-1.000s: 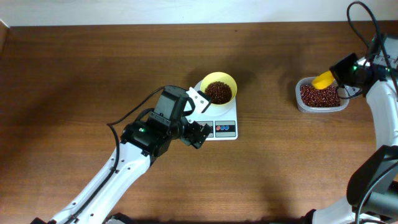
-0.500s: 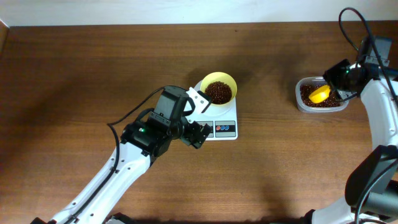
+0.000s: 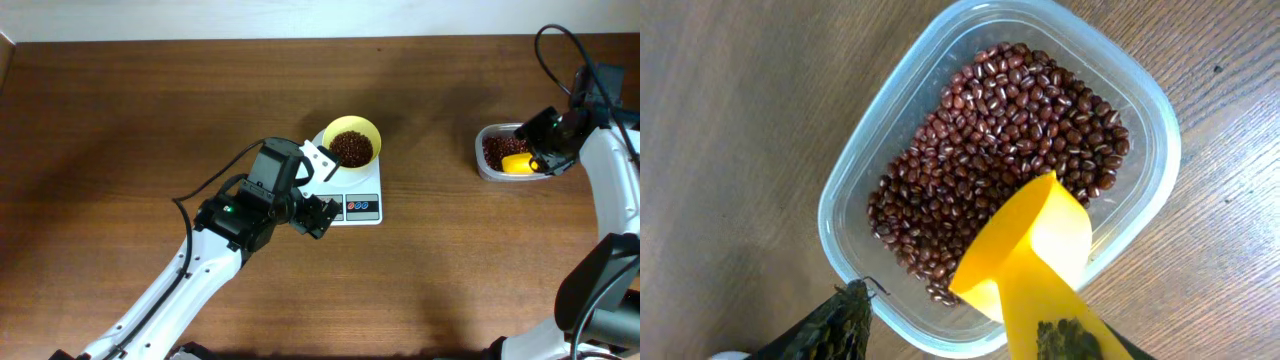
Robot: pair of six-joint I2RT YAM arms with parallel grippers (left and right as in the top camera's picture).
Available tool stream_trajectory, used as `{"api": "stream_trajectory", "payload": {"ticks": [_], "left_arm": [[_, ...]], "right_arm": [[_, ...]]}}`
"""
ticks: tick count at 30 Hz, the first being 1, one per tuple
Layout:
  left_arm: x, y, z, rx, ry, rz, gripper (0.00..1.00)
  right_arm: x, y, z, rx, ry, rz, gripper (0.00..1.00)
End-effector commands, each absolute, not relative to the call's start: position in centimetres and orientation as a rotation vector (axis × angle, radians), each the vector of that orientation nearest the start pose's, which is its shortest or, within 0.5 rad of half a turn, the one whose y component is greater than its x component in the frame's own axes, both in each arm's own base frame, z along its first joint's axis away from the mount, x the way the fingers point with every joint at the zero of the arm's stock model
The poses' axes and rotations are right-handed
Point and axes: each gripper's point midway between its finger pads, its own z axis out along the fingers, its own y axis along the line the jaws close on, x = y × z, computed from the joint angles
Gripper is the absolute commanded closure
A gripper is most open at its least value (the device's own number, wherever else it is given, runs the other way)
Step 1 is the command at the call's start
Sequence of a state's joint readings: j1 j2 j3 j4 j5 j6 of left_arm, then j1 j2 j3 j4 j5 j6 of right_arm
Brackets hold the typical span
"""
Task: Scoop item into bowl and weigh 50g on scale
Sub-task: 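Lower the scoop into the tub and lay it down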
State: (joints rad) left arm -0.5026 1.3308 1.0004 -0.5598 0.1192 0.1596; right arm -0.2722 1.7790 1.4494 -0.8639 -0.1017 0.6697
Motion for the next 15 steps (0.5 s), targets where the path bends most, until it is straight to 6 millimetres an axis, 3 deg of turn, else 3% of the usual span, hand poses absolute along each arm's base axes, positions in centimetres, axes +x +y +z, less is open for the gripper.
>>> {"api": "stream_trajectory", "payload": {"ticks": [1, 10, 15], "left_arm": [[30.7, -19.2, 16.4, 0.834, 2.310, -0.310, 0.01], [30.7, -19.2, 16.4, 0.834, 2.310, -0.310, 0.01], [30.7, -19.2, 16.4, 0.834, 2.310, -0.310, 0.01]], "right_arm": [[40.2, -8.9, 12.6, 1.176, 2.518, 0.235, 0.43], [40.2, -7.3, 12.7, 1.083, 2.574, 0.346, 0.41], [37.0, -6.3, 11.7, 1.076, 2.726, 0.342, 0.39]]}}
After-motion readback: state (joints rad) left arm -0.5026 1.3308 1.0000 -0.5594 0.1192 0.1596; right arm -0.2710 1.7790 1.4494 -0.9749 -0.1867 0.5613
